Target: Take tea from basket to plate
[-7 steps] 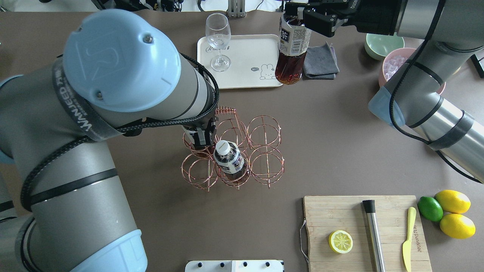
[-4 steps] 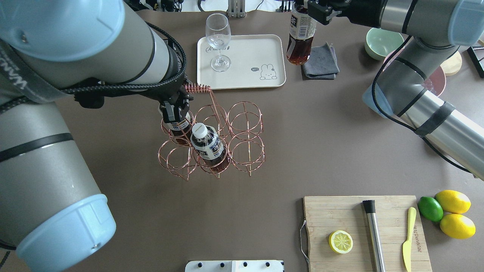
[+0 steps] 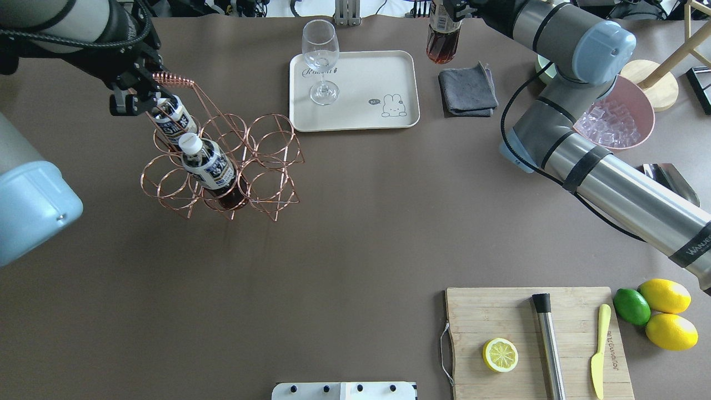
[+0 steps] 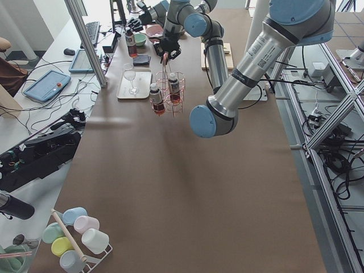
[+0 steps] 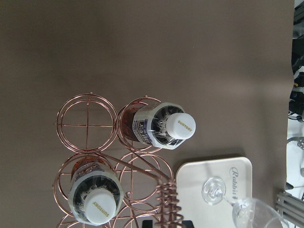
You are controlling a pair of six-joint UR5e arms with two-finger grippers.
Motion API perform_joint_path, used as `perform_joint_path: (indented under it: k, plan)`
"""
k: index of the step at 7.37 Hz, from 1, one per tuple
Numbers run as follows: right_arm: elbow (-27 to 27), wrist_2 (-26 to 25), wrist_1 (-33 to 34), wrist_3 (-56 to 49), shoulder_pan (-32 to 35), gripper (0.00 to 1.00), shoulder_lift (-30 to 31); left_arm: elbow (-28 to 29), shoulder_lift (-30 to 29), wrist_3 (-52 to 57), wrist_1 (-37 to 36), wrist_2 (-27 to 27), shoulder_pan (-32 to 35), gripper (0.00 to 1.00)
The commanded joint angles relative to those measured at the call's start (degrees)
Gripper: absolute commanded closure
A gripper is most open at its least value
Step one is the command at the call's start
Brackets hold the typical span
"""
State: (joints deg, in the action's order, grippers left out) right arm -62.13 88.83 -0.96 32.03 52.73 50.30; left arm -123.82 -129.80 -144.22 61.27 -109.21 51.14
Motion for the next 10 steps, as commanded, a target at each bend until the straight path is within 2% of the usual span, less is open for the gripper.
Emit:
perform_joint_path:
  k: [1,2,3,5,8,9,10]
  plan:
    - [5.78,-9.43,-2.99,0.66,-4.89,1.0,-3.54,5.39,9.89,13.31,8.47,-7.82,16.01,1.0]
    - [7.27,-12.25,-4.39,2.32,-6.48,1.0,-4.24,11.35,11.05,21.53,11.21,-12.47,23.4,1.0]
    - [8.68,-15.24,-6.14,3.47,-7.98,1.0,-4.77,19.15,11.32,29.71,13.85,-14.34,29.04,1.0]
    - [9.57,-18.68,-8.0,4.44,-11.23,1.0,-4.87,30.96,11.24,37.84,21.66,-17.25,36.36,1.0]
    - [10.71,-20.1,-9.41,4.98,-13.53,1.0,-4.87,47.83,9.93,40.78,35.71,-17.17,39.12,1.0]
    - [10.71,-20.1,-9.41,4.98,-13.62,1.0,-4.87,51.8,7.83,40.86,37.85,-17.09,39.29,1.0]
    - [10.8,-20.1,-9.41,4.98,-13.71,1.0,-4.87,53.06,6.59,40.86,37.61,-16.74,39.12,1.0]
